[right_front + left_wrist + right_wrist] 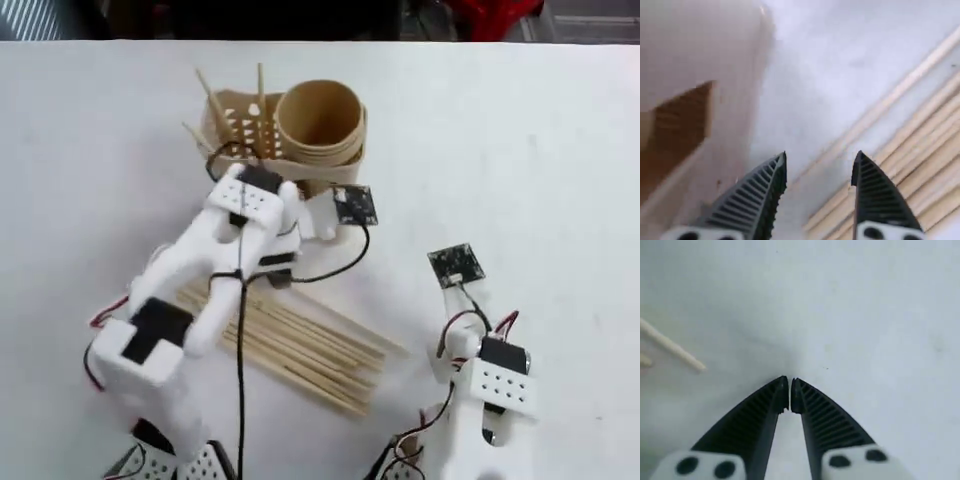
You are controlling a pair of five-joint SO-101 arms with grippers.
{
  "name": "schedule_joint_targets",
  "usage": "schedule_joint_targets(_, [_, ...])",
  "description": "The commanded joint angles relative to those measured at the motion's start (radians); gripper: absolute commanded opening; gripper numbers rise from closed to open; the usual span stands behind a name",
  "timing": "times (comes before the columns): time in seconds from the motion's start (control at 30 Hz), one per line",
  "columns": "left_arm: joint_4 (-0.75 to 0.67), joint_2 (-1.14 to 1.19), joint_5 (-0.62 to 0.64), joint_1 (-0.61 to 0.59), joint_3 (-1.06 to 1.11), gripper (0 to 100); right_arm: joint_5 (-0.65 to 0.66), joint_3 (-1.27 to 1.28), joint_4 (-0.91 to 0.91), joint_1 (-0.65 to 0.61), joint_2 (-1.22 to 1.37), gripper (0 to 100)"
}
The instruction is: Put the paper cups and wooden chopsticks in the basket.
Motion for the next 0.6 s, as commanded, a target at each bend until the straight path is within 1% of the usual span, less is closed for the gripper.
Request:
schedule_joint_targets(0.0, [-0.081, 0.067, -0.04, 0.044, -0.041, 22, 0.002, -0.003, -0.013, 0.018, -0.024, 2.5])
schedule_joint_targets(0.23, [-0.141, 0.116, -0.034, 0.067, -0.04, 22, 0.008, 0.0, -0.019, 0.018, -0.024, 2.6])
schedule_joint_targets(0.33, [-0.143, 0.11, -0.038, 0.073, -0.037, 22, 0.008, 0.0, -0.018, 0.018, -0.024, 2.6])
schedule_joint_targets(0.47, [-0.143, 0.117, -0.041, 0.114, -0.032, 22, 0.008, 0.0, -0.018, 0.018, -0.024, 2.7])
schedule_joint_targets(0.57, [-0.141, 0.117, -0.041, 0.137, -0.032, 19, 0.008, 0.0, -0.018, 0.018, -0.024, 2.7])
